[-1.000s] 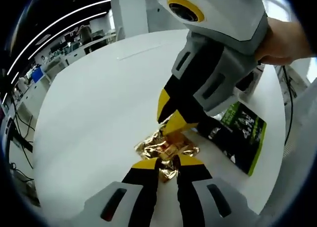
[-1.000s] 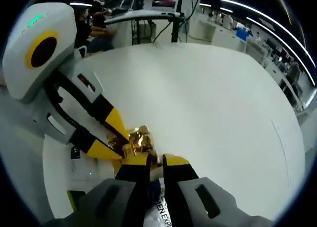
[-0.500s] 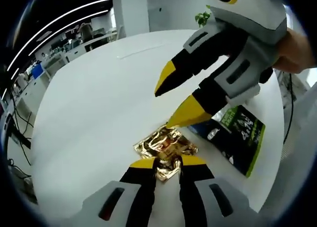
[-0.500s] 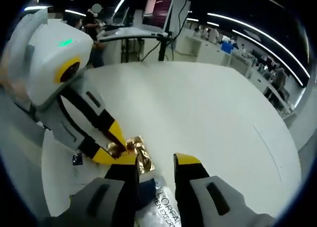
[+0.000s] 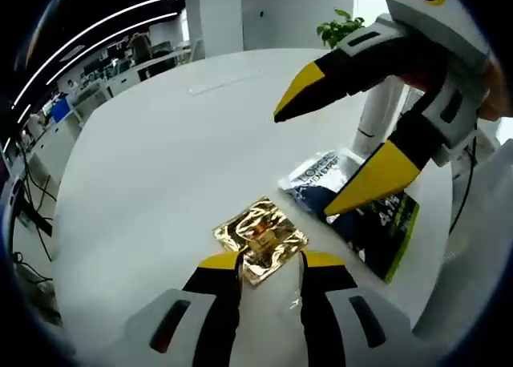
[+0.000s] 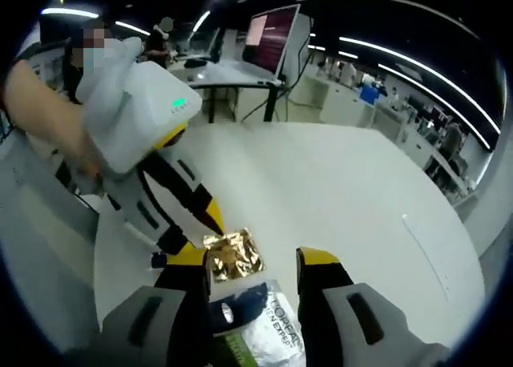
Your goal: Arrange the skincare products in the storage area until every visible bottle or jar stands upright without overlapping.
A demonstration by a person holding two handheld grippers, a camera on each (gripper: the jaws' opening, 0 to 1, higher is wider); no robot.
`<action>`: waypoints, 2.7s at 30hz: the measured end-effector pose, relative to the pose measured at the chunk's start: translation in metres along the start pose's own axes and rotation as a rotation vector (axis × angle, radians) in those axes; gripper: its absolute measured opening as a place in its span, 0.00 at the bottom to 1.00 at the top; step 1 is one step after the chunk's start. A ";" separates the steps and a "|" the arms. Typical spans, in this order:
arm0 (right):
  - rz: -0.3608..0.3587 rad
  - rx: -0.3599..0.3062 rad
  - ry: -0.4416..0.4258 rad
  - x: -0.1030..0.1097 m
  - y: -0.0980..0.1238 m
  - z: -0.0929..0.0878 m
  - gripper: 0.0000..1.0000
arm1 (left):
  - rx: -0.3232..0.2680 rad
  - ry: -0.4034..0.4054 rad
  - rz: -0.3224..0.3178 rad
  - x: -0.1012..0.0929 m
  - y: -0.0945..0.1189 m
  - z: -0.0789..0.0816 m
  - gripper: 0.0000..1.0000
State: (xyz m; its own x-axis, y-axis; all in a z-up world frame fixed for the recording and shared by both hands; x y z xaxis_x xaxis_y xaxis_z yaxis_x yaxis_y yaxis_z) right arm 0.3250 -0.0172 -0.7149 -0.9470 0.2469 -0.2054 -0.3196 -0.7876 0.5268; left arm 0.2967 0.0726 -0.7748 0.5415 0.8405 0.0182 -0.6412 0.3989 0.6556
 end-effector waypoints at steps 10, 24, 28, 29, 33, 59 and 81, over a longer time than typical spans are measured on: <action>-0.040 -0.105 -0.023 0.015 0.045 0.025 0.64 | -0.012 0.019 -0.014 -0.011 0.025 0.012 0.41; -0.284 -0.176 -0.097 0.010 0.137 0.007 0.89 | -0.014 0.081 0.006 -0.033 0.064 0.004 0.55; -0.385 -0.173 -0.156 0.005 0.167 -0.007 1.00 | 0.006 0.099 0.024 -0.038 0.074 -0.005 0.63; -0.401 -0.167 -0.172 0.005 0.174 -0.012 0.99 | 0.007 0.107 0.024 -0.040 0.076 -0.007 0.65; -0.447 -0.141 -0.223 0.005 0.193 -0.031 1.00 | 0.004 0.127 0.025 -0.046 0.084 -0.011 0.77; -0.511 -0.138 -0.447 0.027 0.228 -0.078 0.96 | -0.270 0.145 0.147 -0.065 0.132 0.016 0.93; -0.495 -0.107 -0.420 0.031 0.223 -0.079 0.95 | -0.251 0.123 0.154 -0.064 0.132 0.013 0.93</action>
State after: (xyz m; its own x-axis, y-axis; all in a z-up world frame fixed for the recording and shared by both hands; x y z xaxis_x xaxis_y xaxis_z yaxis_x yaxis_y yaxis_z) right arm 0.2268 -0.2305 -0.6690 -0.6274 0.7770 -0.0516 -0.7365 -0.5706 0.3633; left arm 0.1842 0.0663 -0.6797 0.3681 0.9298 0.0014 -0.8329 0.3291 0.4450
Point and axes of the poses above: the point that each gripper's makers call its tool centre point, and the gripper's own axes: y roughly backward along the fingers, x roughly to its left, z roughly out of its top, the point moved 5 cm from there along y, roughly backward along the fingers, and after that the axes turned 7 degrees about -x, right-handed, at the moved point
